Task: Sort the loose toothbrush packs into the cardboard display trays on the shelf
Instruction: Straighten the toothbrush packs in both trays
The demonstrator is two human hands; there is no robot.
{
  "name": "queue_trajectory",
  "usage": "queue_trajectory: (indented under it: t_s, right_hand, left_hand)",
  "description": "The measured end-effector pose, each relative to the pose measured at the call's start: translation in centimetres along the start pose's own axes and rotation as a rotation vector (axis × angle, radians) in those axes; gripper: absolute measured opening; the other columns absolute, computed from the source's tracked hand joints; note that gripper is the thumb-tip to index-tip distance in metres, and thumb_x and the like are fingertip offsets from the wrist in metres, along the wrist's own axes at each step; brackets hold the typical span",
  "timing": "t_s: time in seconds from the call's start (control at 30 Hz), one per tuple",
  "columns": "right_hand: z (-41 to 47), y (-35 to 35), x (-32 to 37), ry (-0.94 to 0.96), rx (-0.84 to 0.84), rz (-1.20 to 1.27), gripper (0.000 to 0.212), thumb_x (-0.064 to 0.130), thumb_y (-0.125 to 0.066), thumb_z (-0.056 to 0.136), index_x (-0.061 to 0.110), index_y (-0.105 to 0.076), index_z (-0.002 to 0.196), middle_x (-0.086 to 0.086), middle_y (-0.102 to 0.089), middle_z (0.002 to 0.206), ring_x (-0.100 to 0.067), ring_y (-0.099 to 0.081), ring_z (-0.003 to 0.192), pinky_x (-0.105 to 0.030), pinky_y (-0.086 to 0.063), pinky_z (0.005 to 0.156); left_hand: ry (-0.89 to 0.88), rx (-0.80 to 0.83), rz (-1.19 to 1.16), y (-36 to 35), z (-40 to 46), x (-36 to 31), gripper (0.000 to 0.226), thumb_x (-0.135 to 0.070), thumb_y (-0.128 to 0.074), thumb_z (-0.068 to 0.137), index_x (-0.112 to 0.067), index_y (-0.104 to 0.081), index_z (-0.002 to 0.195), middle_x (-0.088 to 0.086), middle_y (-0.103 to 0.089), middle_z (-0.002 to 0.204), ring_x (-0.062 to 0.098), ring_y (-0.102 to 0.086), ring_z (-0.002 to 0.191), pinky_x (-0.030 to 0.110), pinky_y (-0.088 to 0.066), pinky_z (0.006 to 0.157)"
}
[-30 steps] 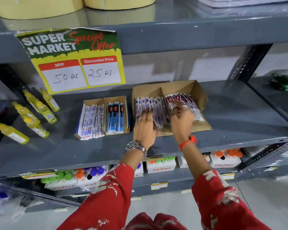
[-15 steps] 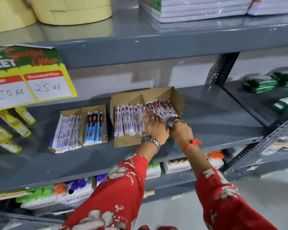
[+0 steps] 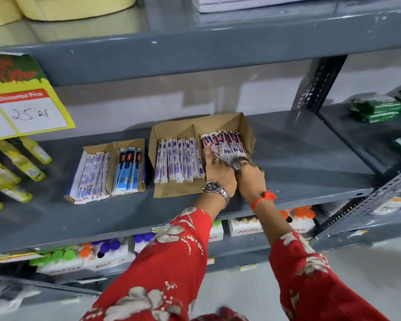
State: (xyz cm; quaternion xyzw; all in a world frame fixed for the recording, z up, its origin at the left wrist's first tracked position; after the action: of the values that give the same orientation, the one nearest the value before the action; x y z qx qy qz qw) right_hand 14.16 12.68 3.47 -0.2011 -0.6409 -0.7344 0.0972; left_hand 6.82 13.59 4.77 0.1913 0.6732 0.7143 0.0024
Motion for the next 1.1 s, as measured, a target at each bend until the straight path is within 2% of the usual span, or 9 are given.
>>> queue_trajectory:
  t_s: [0.13,0.3,0.5,0.6,0.73,0.8,0.9,1.0,1.1]
  right_hand:
    - [0.0,0.1,0.2,0.0,0.017,0.03,0.021,0.004,-0.046,0.081,0.004,-0.059,0.099,-0.022,-0.066,0.105,-0.039,-0.058,0.102,-0.045,-0.04,0.092]
    - [-0.1,0.9,0.3,0.016,-0.063,0.125,0.022,0.003,-0.049,0.077,0.001,-0.059,0.097,-0.025,-0.066,0.102,-0.044,-0.058,0.096,-0.047,-0.044,0.087]
    - [-0.3,2.2,1.1,-0.003,-0.243,0.328,0.038,0.01,-0.034,0.073,-0.006,-0.06,0.095,-0.031,-0.065,0.092,-0.045,-0.058,0.085,-0.042,-0.047,0.071]
    - [-1.3,3.4,3.1,0.001,-0.359,0.417,0.045,0.004,-0.032,0.073,-0.006,-0.061,0.106,-0.031,-0.065,0.095,-0.043,-0.059,0.088,-0.038,-0.041,0.068]
    - [-2.6,3.6,7.7,0.043,-0.358,0.519,0.035,0.004,-0.033,0.075,-0.008,-0.06,0.092,-0.019,-0.056,0.07,-0.036,-0.056,0.07,-0.029,-0.024,0.058]
    - [-3.7,3.5,11.0,0.137,-0.347,0.548,0.041,0.001,-0.035,0.074,-0.003,-0.061,0.106,-0.014,-0.057,0.07,-0.028,-0.052,0.065,-0.031,-0.026,0.057]
    - [-5.7,2.1,15.8,0.213,-0.287,0.53,0.026,-0.001,-0.039,0.079,0.0,-0.064,0.088,-0.017,-0.054,0.063,-0.026,-0.05,0.058,-0.034,-0.032,0.056]
    - [-7.2,-1.0,20.6,0.322,-0.09,0.403,0.031,-0.005,-0.044,0.082,-0.009,-0.059,0.11,-0.031,-0.064,0.098,-0.038,-0.061,0.09,-0.041,-0.048,0.083]
    - [-8.1,-4.2,24.6,0.498,0.049,0.259,0.059,-0.013,-0.045,0.074,-0.004,-0.043,0.132,-0.025,-0.055,0.13,-0.037,-0.052,0.118,-0.041,-0.037,0.108]
  left_hand:
    - [-0.03,0.08,0.019,0.1,-0.1,0.0,0.053,-0.031,-0.025,0.094,-0.014,-0.025,0.144,0.009,-0.04,0.144,0.032,-0.016,0.14,0.057,0.024,0.101]
    - [-0.039,0.074,-0.008,0.5,-0.3,0.1,0.054,-0.032,-0.027,0.093,-0.013,-0.025,0.143,0.006,-0.039,0.144,0.032,-0.021,0.138,0.06,0.019,0.105]
    - [0.042,-0.16,-0.177,2.3,-1.1,2.5,0.056,-0.035,-0.032,0.091,-0.008,-0.032,0.14,0.013,-0.035,0.147,0.033,-0.022,0.138,0.06,0.018,0.106]
    - [0.169,-0.319,-0.288,3.2,-2.8,5.9,0.063,-0.04,-0.029,0.083,-0.008,-0.039,0.136,0.014,-0.04,0.144,0.03,-0.034,0.133,0.056,0.009,0.109]
    - [0.306,-0.484,-0.45,2.8,-5.6,12.7,0.06,-0.034,-0.043,0.086,-0.001,-0.038,0.136,0.019,-0.038,0.144,0.03,-0.034,0.134,0.056,-0.006,0.111]
    - [0.394,-0.504,-0.573,1.9,-7.1,16.7,0.062,-0.028,-0.045,0.084,0.003,-0.034,0.136,0.023,-0.036,0.144,0.035,-0.032,0.133,0.053,-0.016,0.112]
    - [0.489,-0.463,-0.675,-0.7,-9.0,22.0,0.059,-0.018,-0.044,0.082,0.005,-0.035,0.135,0.028,-0.04,0.139,0.041,-0.036,0.129,0.053,-0.028,0.106]
    - [0.447,-0.259,-0.5,-3.8,-10.0,24.9,0.064,-0.017,-0.052,0.084,-0.005,-0.029,0.142,0.019,-0.035,0.145,0.036,-0.031,0.134,0.058,-0.014,0.11]
    - [0.385,-0.16,-0.345,-6.0,-11.3,26.6,0.063,-0.026,-0.048,0.087,-0.013,-0.025,0.144,0.009,-0.03,0.15,0.029,-0.022,0.139,0.059,0.005,0.109]
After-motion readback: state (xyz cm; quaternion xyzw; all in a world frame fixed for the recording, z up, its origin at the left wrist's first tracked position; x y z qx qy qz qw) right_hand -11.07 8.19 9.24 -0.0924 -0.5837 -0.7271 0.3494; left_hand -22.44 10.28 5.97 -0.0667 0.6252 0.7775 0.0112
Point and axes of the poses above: each hand's wrist, its own z-axis towards the middle knuckle, its own y-axis out of the back of the hand, x = y × z, the point moved 6 cm from there along z, towards the middle knuckle
